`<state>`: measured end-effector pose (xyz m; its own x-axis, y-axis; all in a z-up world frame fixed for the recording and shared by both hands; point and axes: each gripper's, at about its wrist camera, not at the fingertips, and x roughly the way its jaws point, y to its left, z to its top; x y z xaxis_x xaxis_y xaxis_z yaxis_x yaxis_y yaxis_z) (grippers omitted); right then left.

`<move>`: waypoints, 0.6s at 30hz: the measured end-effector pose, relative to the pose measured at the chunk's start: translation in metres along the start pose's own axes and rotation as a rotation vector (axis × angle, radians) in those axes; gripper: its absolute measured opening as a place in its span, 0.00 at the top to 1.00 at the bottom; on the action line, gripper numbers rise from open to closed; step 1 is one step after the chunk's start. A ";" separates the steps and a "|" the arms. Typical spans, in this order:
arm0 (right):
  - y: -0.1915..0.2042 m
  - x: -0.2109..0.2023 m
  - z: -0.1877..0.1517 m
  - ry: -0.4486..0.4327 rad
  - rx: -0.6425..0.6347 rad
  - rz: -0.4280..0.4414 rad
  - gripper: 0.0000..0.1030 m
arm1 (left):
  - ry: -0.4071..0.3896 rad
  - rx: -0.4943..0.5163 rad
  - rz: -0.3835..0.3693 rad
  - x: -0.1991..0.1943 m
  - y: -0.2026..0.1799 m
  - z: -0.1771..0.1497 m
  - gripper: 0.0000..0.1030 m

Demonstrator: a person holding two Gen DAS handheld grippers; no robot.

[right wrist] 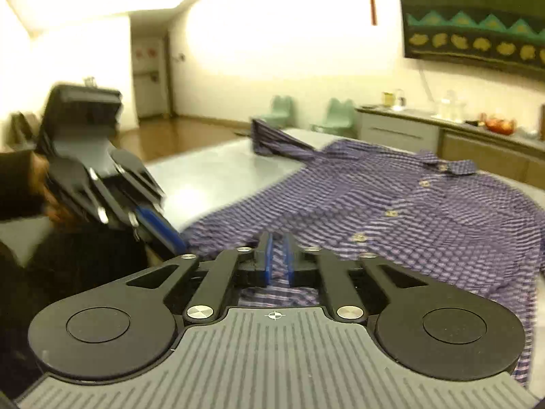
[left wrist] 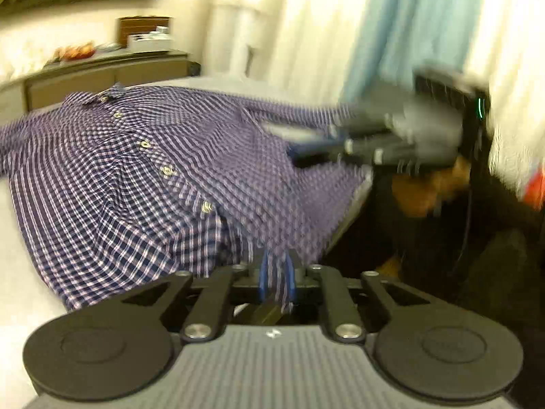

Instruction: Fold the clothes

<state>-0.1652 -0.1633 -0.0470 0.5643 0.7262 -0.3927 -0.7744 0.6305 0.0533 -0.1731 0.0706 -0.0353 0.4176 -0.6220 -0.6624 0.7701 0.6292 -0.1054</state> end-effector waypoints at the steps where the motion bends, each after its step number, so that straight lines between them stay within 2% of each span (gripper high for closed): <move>1: 0.010 0.008 -0.005 0.030 -0.056 0.009 0.36 | 0.022 0.038 0.039 0.003 -0.004 -0.002 0.83; 2: 0.020 0.016 -0.011 0.060 -0.113 0.017 0.24 | 0.025 0.061 0.097 0.005 -0.006 -0.003 0.79; 3: 0.035 0.025 -0.020 0.085 -0.206 -0.003 0.16 | 0.014 0.076 0.158 0.008 -0.009 -0.003 0.58; 4: 0.053 0.036 -0.031 0.125 -0.337 -0.031 0.18 | -0.006 0.088 0.217 0.010 -0.011 -0.002 0.32; 6: 0.076 0.052 -0.050 0.191 -0.519 -0.082 0.18 | -0.030 0.123 0.280 0.017 -0.016 0.001 0.17; 8: 0.094 0.063 -0.069 0.252 -0.667 -0.122 0.30 | -0.038 0.170 0.313 0.027 -0.021 0.005 0.16; 9: 0.097 0.066 -0.076 0.288 -0.683 -0.134 0.46 | -0.023 0.202 0.314 0.034 -0.025 0.004 0.17; 10: 0.099 0.068 -0.082 0.323 -0.698 -0.146 0.60 | -0.005 0.234 0.317 0.040 -0.030 0.003 0.24; 11: 0.095 0.068 -0.081 0.329 -0.681 -0.155 0.67 | 0.020 0.258 0.316 0.047 -0.031 0.003 0.32; 13: 0.081 0.060 -0.067 0.307 -0.571 -0.129 0.97 | 0.076 0.278 0.310 0.061 -0.028 0.003 0.78; 15: 0.063 0.046 -0.050 0.256 -0.422 -0.091 0.97 | 0.082 0.226 0.291 0.058 -0.017 0.005 0.90; 18: 0.029 0.021 -0.028 0.139 -0.203 -0.097 0.98 | 0.042 0.143 0.221 0.036 -0.003 0.008 0.96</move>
<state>-0.1840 -0.1373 -0.0798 0.6047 0.6119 -0.5099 -0.7682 0.6171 -0.1705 -0.1561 0.0425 -0.0533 0.5649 -0.4553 -0.6882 0.7241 0.6734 0.1490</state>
